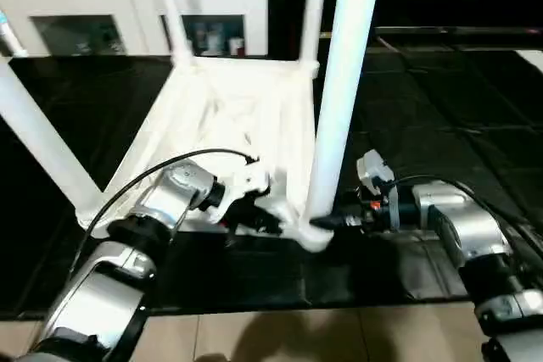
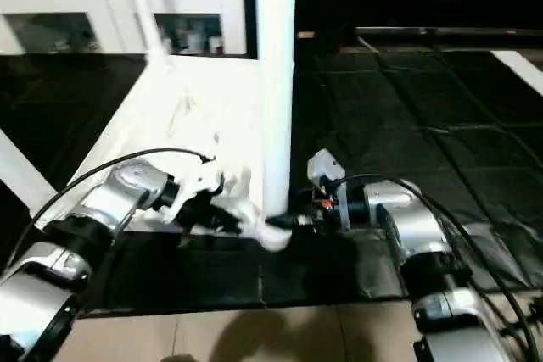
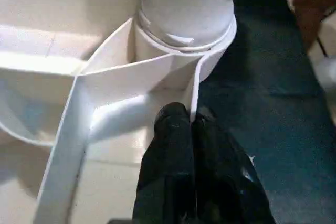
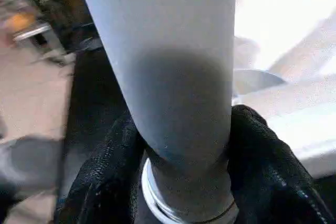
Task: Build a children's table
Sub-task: Rotate leg to tighten
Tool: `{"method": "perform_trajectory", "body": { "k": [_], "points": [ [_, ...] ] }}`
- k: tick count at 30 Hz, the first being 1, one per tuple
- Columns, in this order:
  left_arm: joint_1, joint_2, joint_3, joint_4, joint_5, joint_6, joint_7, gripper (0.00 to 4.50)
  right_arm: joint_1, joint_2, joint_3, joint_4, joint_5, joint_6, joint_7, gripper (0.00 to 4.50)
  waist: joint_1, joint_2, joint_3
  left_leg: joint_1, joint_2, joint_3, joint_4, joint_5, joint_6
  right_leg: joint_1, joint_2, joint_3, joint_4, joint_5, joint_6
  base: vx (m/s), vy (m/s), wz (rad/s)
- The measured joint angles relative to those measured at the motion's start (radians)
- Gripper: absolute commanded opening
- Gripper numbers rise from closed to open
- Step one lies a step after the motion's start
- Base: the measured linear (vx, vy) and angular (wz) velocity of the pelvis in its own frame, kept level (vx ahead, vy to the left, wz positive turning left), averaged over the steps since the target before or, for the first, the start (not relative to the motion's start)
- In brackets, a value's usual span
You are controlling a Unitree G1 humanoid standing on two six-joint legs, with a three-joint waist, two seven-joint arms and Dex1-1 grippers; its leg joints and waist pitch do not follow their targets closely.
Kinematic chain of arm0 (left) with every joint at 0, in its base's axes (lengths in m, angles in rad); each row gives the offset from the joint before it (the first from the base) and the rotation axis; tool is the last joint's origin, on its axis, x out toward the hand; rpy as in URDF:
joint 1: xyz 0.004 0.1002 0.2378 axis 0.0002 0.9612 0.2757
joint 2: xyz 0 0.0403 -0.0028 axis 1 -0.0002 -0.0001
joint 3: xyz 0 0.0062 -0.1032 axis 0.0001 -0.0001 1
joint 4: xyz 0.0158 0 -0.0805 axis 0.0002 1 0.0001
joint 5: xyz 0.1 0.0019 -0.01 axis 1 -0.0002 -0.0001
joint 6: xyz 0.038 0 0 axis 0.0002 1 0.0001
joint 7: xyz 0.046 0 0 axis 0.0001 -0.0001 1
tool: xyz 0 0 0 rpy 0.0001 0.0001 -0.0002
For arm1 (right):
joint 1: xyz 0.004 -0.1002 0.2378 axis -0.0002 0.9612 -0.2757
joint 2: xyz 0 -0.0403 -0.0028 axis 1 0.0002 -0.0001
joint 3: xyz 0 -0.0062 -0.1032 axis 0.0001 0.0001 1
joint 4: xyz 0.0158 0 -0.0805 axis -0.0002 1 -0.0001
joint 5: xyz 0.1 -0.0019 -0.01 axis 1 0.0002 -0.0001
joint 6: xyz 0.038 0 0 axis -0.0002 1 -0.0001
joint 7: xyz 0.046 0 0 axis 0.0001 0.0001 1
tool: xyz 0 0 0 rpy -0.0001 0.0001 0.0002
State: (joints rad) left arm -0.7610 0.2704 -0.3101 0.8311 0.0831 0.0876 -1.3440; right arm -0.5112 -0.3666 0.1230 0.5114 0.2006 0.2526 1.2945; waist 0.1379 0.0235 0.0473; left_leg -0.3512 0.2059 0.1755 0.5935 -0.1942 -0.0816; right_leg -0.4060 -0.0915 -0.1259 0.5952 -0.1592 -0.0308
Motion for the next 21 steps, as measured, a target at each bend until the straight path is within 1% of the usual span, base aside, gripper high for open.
{"method": "perform_trajectory", "body": {
  "k": [1,4,7,10,12,14,15,17,18,20,21],
  "points": [
    [-0.005,-0.012,0.016,0.013,0.0,0.025,0.043,0.0,0.003,0.02,-0.018,0.0,-0.005,0.008,-0.062,2.0,-0.006,0.0,0.0,0.001,0.0,0.0,0.0,0.0,0.0,0.001,0.0,0.0,0.0,0.0,0.0,0.0,0.0,0.0],
    [-0.044,-0.058,0.054,0.053,0.003,0.12,0.197,0.0,-0.005,0.105,-0.084,0.005,-0.032,0.041,-0.3,1.99,-0.043,0.001,0.0,0.002,0.0,0.0,0.0,0.001,-0.002,0.001,0.001,0.0,-0.001,0.001,0.001,0.0,0.0,0.0],
    [-0.067,-0.113,0.087,0.071,0.003,0.185,0.316,0.0,-0.041,0.149,-0.116,0.019,-0.059,0.083,-0.459,1.99,-0.074,0.001,0.0,0.002,0.0,0.0,-0.001,0.001,-0.002,0.001,0.001,0.0,-0.002,0.001,0.001,0.0,0.0,0.0],
    [-0.084,-0.144,0.12,0.089,0.002,0.222,0.413,0.0,-0.091,0.202,-0.131,0.053,-0.088,0.106,-0.595,1.98,-0.088,0.001,0.0,0.001,0.001,0.0,-0.004,0.001,-0.002,-0.001,0.003,-0.001,-0.001,0.001,0.001,0.0,0.0,0.0],
    [-0.096,-0.158,0.139,0.1,0.002,0.239,0.474,0.0,-0.135,0.234,-0.134,0.094,-0.108,0.112,-0.677,1.98,-0.091,0.001,0.0,0.0,0.001,-0.001,-0.006,0.001,-0.002,-0.003,0.003,-0.001,-0.002,0.001,0.0,0.0,0.0,0.0],
    [-0.1,-0.16,0.143,0.1,0.002,0.243,0.493,0.0,-0.151,0.247,-0.134,0.11,-0.118,0.108,-0.709,1.98,-0.091,0.001,0.0,-0.001,0.001,-0.001,-0.006,0.002,-0.002,-0.003,0.003,0.0,-0.002,0.0,-0.001,0.0,0.0,0.0],
    [-0.1,-0.16,0.145,0.1,0.002,0.244,0.494,0.0,-0.151,0.25,-0.134,0.111,-0.119,0.103,-0.715,2.33,-0.088,0.001,0.0,-0.002,0.001,-0.001,-0.006,0.002,0.0,-0.003,0.003,0.0,-0.002,0.001,-0.005,0.0,0.0,0.0],
    [-0.1,-0.16,0.146,0.099,0.002,0.244,0.493,0.0,-0.15,0.253,-0.135,0.112,-0.12,0.098,-0.72,2.68,-0.085,0.001,0.0,-0.002,0.0,-0.001,-0.006,0.001,0.003,-0.003,0.003,0.0,-0.003,0.001,-0.006,0.0,0.0,0.0],
    [-0.1,-0.16,0.146,0.097,0.002,0.244,0.491,0.0,-0.149,0.255,-0.135,0.112,-0.12,0.096,-0.72,2.68,-0.083,0.001,0.0,-0.003,0.0,0.0,-0.006,0.001,0.004,-0.003,0.002,0.0,-0.003,0.0,-0.006,0.0,0.0,0.0],
    [-0.1,-0.16,0.142,0.094,0.002,0.244,0.478,0.0,-0.144,0.257,-0.135,0.111,-0.121,0.097,-0.72,2.89,-0.08,0.001,0.0,-0.004,0.0,0.0,-0.006,0.0,0.005,-0.004,0.002,0.0,-0.003,0.0,-0.006,0.0,0.0,0.0],
    [-0.099,-0.159,0.137,0.09,0.002,0.244,0.472,0.0,-0.139,0.257,-0.135,0.109,-0.125,0.093,-0.719,2.89,-0.077,0.001,0.0,-0.004,0.0,0.0,-0.006,0.0,0.005,-0.004,0.002,0.0,-0.003,0.0,-0.006,0.0,0.0,0.0]
  ]
}}
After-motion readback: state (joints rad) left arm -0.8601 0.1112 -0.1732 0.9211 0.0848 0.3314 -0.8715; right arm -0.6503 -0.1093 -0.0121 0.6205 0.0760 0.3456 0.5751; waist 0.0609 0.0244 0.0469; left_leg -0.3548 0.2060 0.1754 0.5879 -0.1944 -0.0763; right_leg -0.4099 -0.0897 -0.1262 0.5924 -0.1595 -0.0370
